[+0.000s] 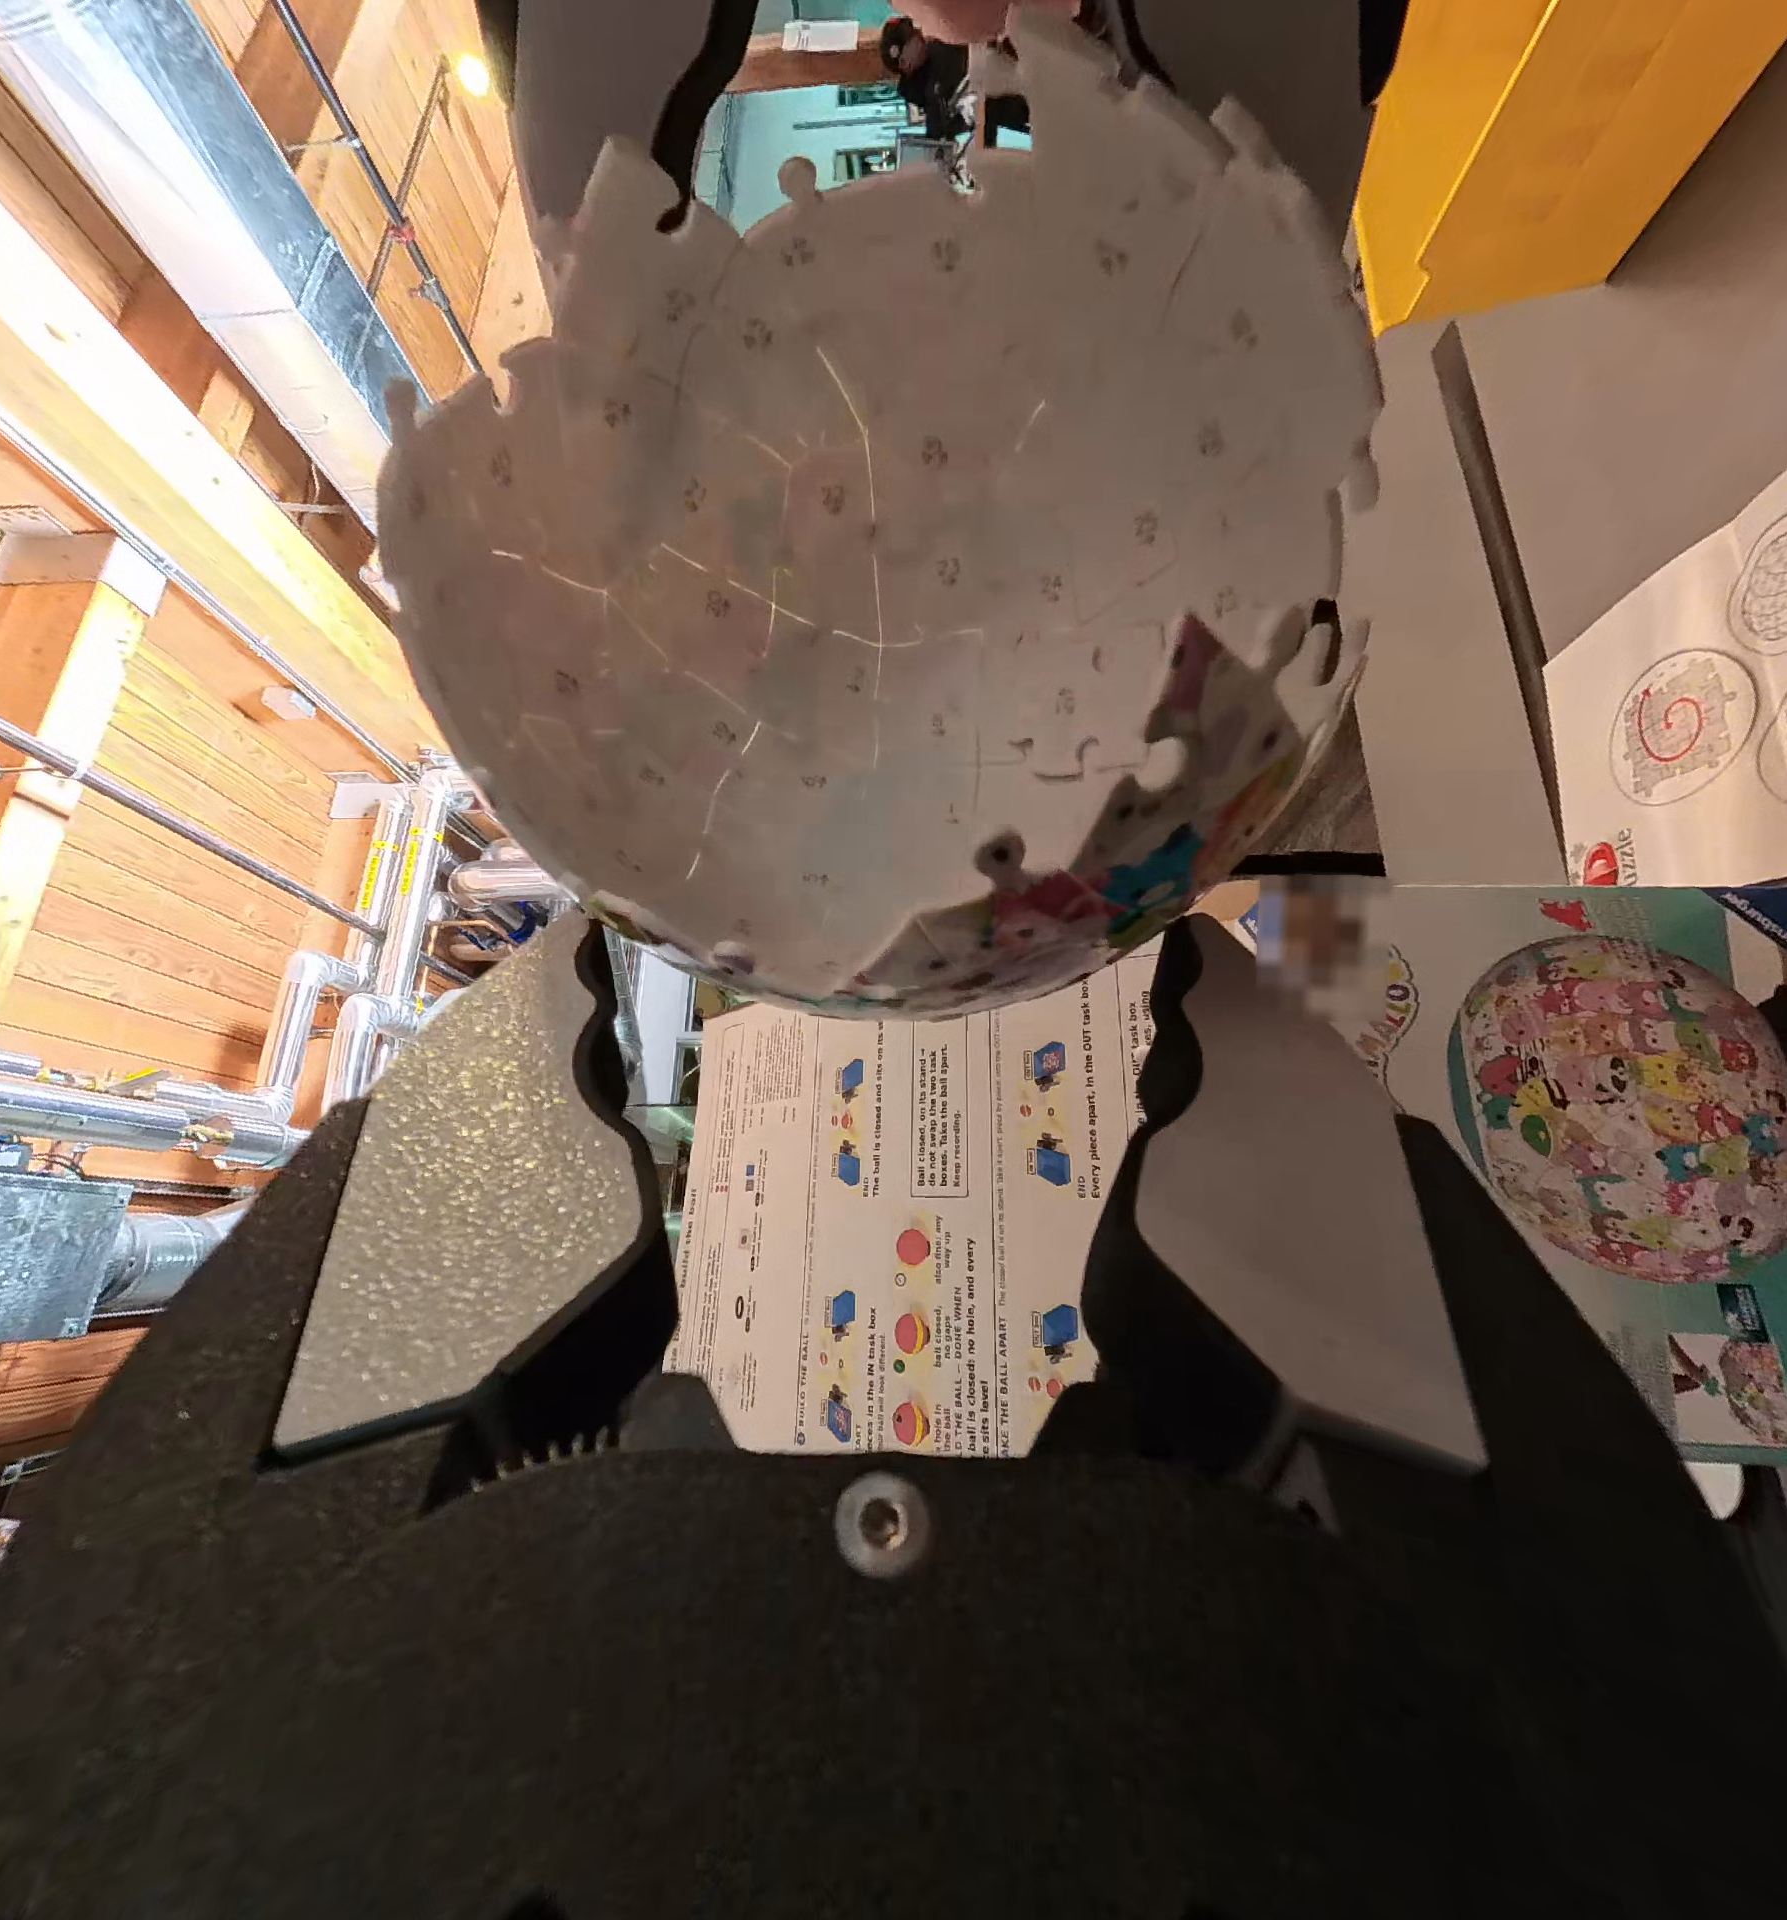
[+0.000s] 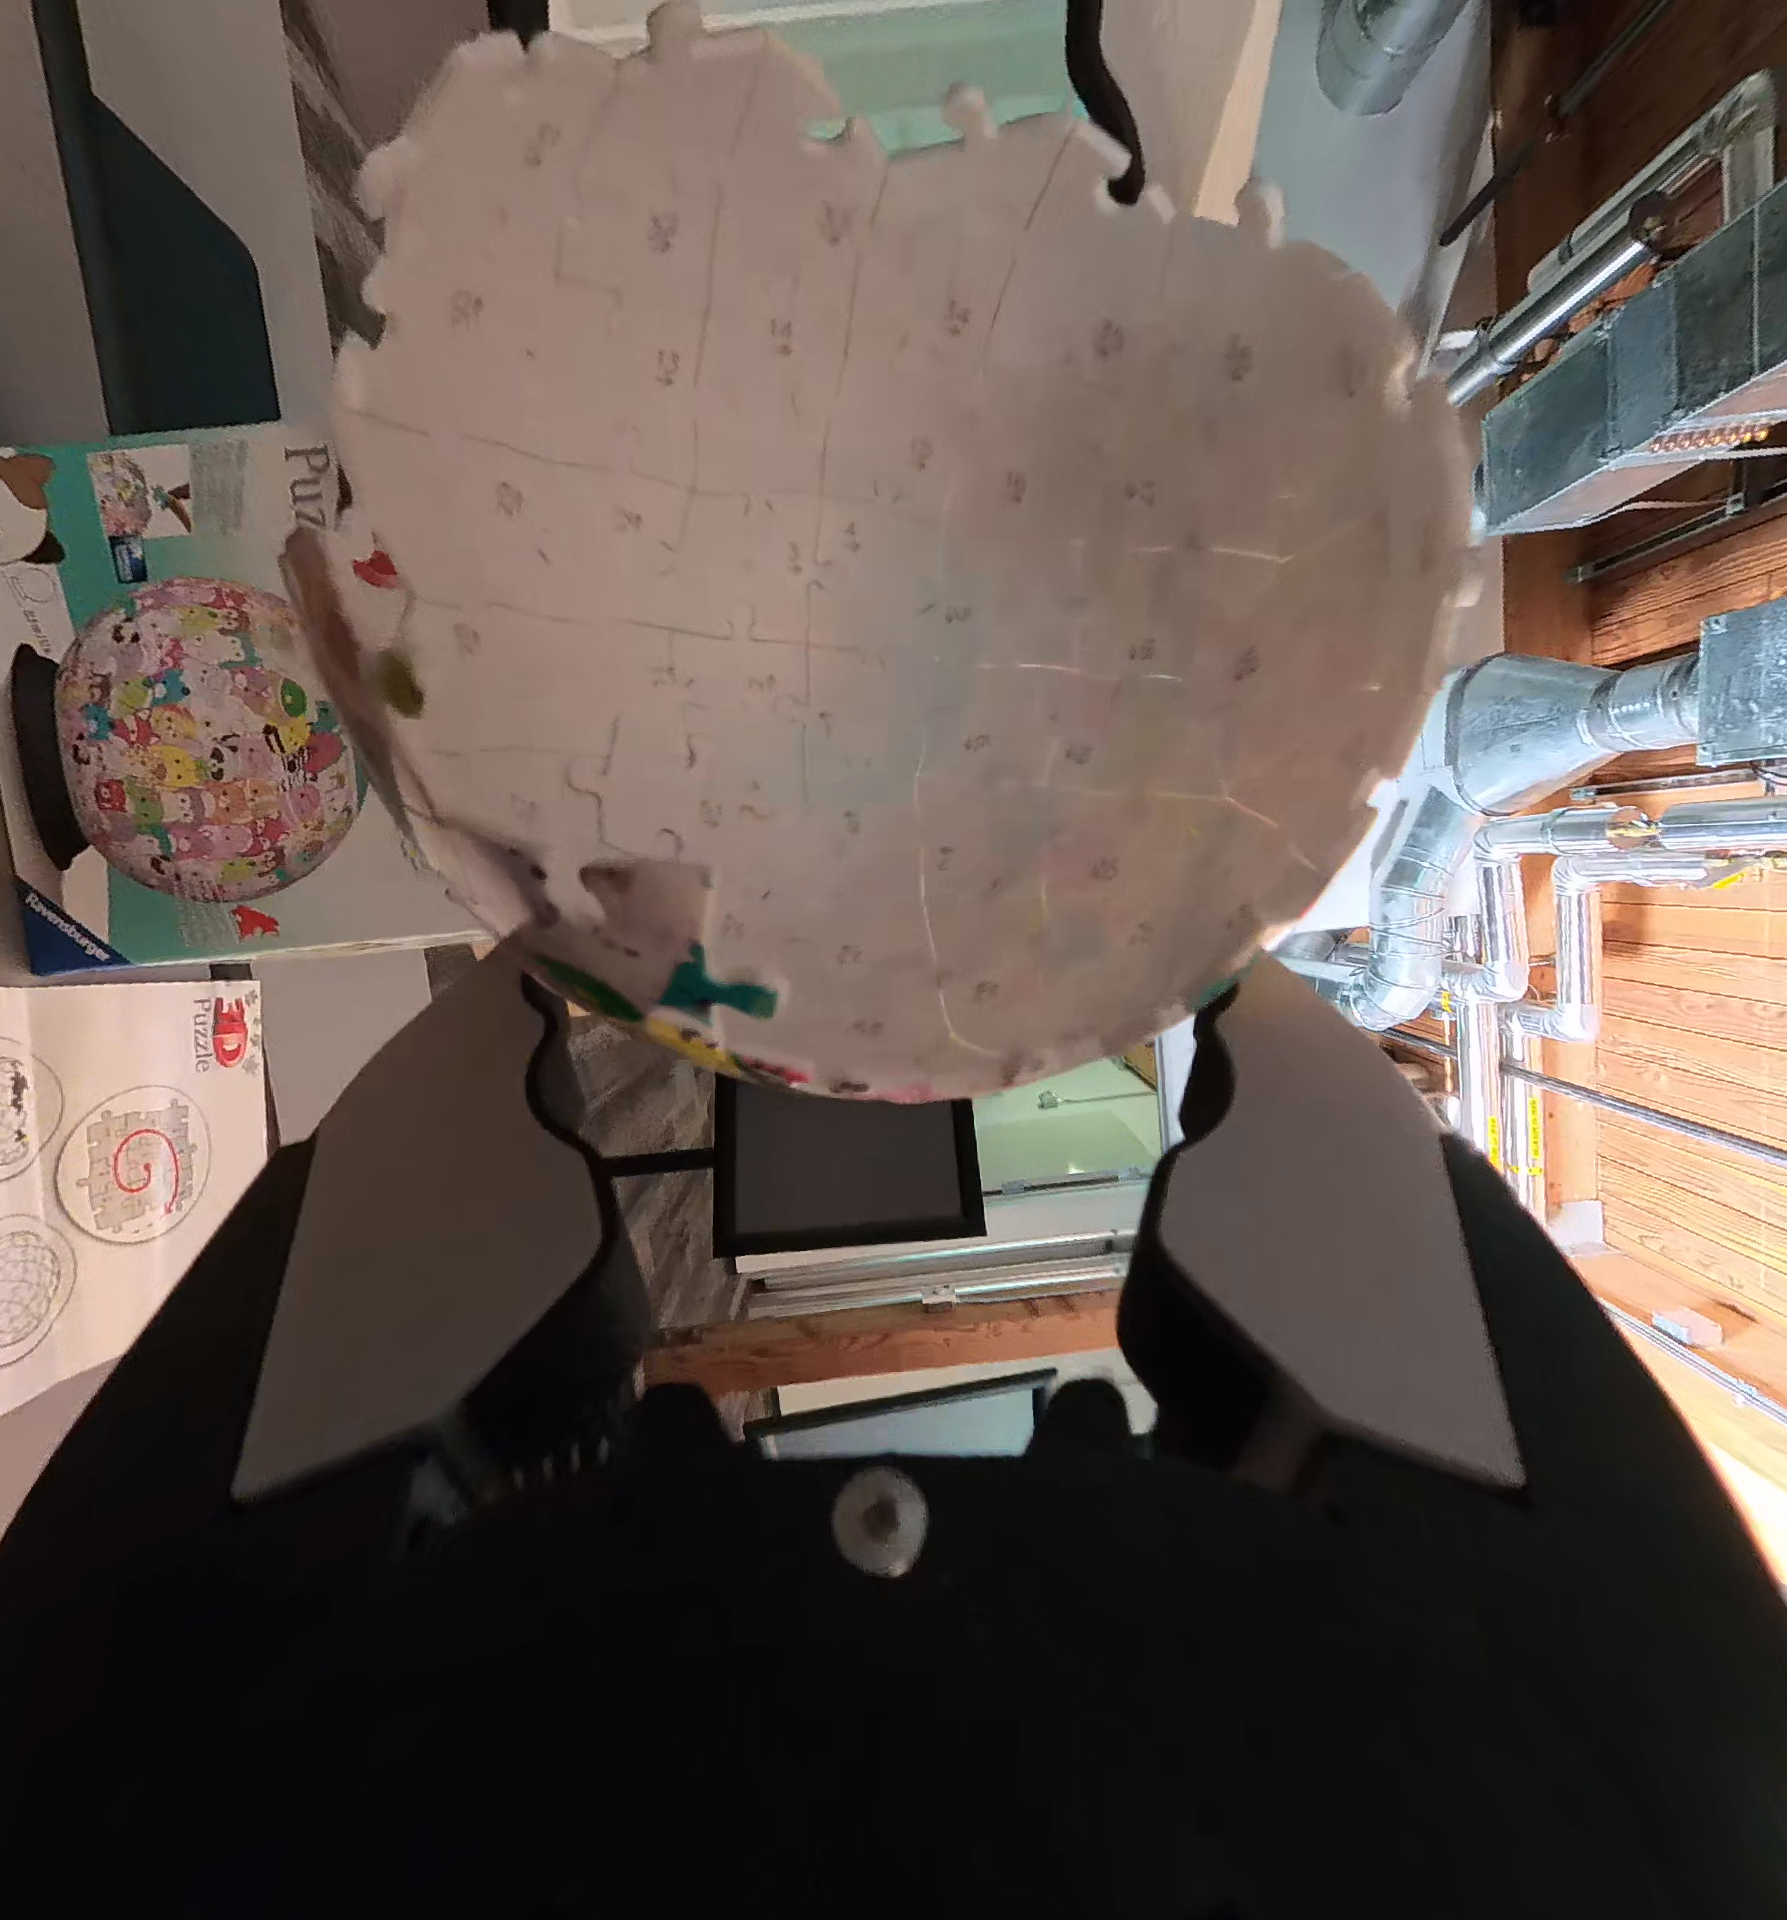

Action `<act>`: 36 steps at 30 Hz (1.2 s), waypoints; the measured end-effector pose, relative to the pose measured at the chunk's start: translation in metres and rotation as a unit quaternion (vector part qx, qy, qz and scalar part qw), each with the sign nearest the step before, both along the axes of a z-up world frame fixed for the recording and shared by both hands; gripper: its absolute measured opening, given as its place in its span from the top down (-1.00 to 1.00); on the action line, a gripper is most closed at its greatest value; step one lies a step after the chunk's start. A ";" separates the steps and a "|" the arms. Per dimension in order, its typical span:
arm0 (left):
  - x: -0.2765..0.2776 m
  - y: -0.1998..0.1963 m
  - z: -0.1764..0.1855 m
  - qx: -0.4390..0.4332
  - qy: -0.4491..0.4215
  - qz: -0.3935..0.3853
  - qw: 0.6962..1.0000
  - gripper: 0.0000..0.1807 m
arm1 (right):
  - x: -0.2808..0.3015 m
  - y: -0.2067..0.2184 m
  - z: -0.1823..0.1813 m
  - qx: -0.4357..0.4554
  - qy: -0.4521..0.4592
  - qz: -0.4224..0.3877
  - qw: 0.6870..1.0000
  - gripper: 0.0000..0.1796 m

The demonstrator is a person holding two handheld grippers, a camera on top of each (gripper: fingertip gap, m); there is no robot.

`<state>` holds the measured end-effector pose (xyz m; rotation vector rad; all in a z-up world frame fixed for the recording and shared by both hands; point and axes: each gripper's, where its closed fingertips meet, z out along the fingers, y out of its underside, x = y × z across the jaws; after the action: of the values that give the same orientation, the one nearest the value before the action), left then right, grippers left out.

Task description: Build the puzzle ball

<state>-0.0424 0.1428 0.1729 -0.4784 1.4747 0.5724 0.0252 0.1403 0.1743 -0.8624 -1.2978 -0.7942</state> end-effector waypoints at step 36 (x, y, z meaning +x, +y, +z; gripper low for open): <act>-0.007 -0.057 -0.170 0.030 -0.013 0.071 0.997 -0.05 | -0.009 -0.064 -0.168 0.020 -0.019 0.008 1.000 -0.28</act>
<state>-0.0498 0.0854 0.0026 -0.5446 1.4017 0.7169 0.0167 0.0762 0.0063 -0.8084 -1.3162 -0.8246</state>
